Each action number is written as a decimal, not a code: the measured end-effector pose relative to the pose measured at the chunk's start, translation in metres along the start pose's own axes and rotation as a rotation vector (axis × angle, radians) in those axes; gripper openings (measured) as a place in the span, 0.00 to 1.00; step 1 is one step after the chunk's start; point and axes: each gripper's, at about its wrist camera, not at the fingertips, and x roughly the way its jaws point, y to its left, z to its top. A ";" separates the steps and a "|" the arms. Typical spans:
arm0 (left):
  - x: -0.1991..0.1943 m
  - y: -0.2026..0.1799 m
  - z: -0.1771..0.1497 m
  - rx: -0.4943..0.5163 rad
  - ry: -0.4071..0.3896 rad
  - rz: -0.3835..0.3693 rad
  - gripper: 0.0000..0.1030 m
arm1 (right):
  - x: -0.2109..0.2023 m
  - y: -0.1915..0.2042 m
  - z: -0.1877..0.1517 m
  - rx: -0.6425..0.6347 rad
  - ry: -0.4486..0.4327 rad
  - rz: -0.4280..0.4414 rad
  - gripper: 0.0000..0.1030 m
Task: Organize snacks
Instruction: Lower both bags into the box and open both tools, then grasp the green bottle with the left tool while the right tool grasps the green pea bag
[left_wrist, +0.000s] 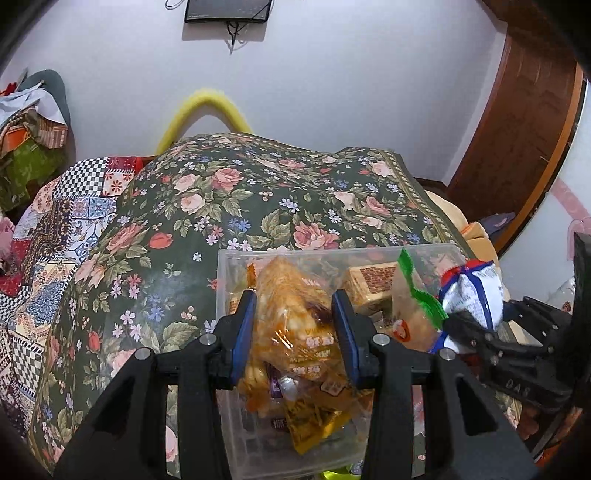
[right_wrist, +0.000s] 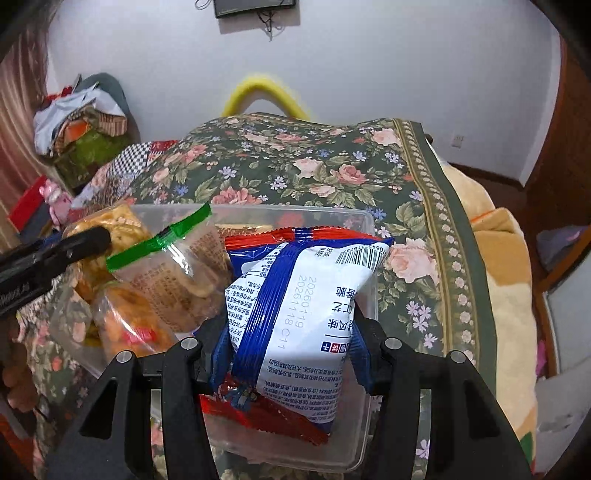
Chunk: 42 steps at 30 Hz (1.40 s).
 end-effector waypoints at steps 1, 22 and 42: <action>-0.002 0.000 0.000 -0.004 -0.004 0.000 0.40 | -0.002 0.003 -0.002 -0.018 0.004 -0.010 0.51; -0.117 -0.013 -0.024 0.055 -0.099 0.010 0.54 | -0.095 0.042 -0.018 -0.090 -0.148 0.026 0.77; -0.119 0.020 -0.118 0.032 0.093 0.025 0.60 | -0.036 0.105 -0.083 -0.146 0.090 0.174 0.78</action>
